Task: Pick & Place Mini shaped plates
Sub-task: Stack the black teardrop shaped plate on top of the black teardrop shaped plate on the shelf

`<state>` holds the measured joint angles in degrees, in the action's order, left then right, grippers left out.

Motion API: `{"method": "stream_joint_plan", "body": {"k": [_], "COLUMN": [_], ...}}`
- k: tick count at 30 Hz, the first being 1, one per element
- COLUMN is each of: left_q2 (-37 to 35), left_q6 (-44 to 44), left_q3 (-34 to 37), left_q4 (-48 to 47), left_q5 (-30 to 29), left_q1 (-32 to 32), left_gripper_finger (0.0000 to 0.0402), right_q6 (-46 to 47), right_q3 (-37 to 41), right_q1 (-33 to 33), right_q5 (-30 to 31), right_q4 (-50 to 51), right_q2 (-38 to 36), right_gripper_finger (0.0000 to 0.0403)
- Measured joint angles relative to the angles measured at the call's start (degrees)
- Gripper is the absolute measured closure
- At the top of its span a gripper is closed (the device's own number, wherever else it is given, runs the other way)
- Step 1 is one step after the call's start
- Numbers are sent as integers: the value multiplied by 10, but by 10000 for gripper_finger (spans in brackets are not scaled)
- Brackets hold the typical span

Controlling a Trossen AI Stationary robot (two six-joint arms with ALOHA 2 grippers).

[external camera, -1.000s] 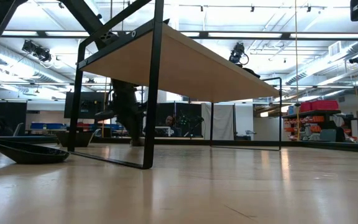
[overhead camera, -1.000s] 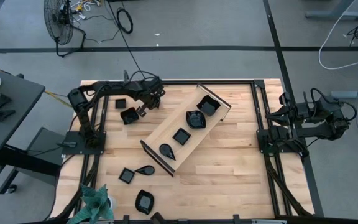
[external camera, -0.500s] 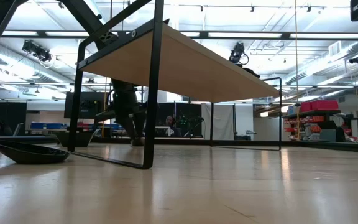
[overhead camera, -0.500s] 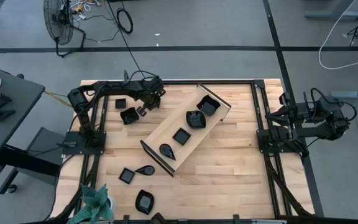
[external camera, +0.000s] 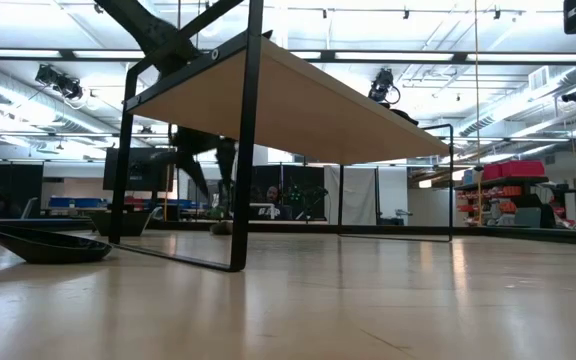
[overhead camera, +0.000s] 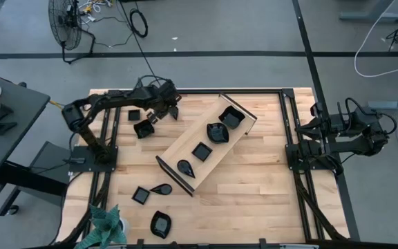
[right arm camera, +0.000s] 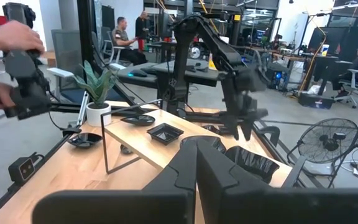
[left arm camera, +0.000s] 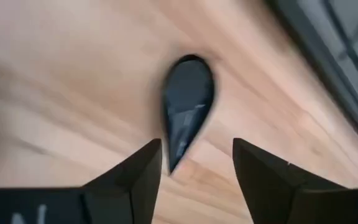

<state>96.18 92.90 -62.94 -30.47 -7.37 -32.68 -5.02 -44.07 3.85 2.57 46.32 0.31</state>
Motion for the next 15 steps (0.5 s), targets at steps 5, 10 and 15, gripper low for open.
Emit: {"method": "stream_joint_plan", "body": {"k": [5,10,15], "left_q2": [-42,-48,-48], "left_q6": [-257,-591,-871], "left_q3": [0,0,0], "left_q4": [10,-4,-34], "left_q5": [-31,19,31], "left_q1": [13,14,15], "left_gripper_finger": [197,204,206], "right_q6": [0,0,0], "right_q3": [0,0,0], "right_q1": [0,0,0], "right_q5": [0,0,0], "right_q4": [0,0,0], "right_q2": [0,0,0], "right_gripper_finger": [392,392,392]}}
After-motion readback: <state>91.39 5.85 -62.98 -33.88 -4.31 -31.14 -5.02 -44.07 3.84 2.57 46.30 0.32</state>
